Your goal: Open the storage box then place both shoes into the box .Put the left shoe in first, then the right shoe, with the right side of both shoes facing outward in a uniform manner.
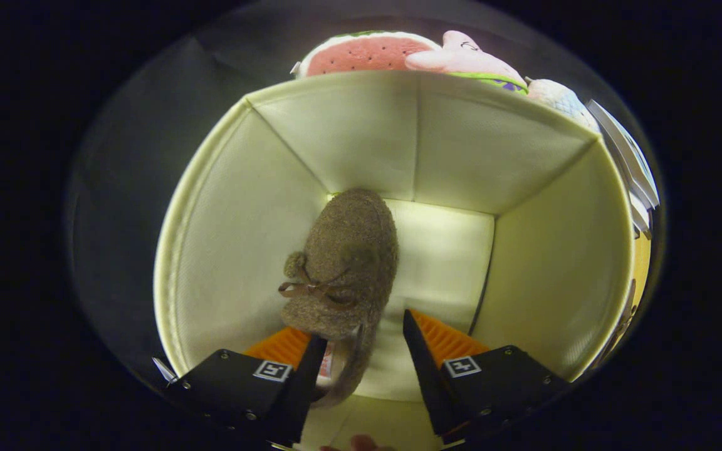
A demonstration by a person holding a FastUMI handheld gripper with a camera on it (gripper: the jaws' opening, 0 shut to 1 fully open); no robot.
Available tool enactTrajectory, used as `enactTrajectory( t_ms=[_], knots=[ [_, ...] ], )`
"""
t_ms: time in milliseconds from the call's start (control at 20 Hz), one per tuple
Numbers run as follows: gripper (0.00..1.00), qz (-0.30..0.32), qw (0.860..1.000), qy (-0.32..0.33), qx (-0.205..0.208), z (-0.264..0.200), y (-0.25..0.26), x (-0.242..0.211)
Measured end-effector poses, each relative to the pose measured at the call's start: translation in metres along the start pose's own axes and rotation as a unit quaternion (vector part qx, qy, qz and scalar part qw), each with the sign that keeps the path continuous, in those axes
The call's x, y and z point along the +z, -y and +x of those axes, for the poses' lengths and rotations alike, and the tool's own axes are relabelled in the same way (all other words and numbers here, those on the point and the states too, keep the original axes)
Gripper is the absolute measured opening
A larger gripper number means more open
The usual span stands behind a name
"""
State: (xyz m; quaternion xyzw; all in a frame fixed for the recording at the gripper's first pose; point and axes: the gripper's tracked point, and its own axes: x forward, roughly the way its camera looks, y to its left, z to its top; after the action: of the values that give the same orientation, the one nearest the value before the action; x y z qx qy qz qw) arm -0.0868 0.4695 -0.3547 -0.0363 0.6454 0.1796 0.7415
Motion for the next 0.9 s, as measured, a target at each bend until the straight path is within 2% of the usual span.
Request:
enactTrajectory(
  t_ms=[100, 450, 700, 900],
  knots=[
    [0.76, -0.005, 1.0, 0.022, 0.019, -0.019, -0.006, 0.004],
    [0.76, -0.009, 0.996, 0.067, 0.065, -0.085, 0.004, 0.021],
    [0.76, 0.0, 0.993, 0.082, 0.084, -0.115, 0.042, 0.022],
    [0.76, -0.025, 0.989, 0.116, 0.083, -0.136, 0.092, 0.019]
  ],
)
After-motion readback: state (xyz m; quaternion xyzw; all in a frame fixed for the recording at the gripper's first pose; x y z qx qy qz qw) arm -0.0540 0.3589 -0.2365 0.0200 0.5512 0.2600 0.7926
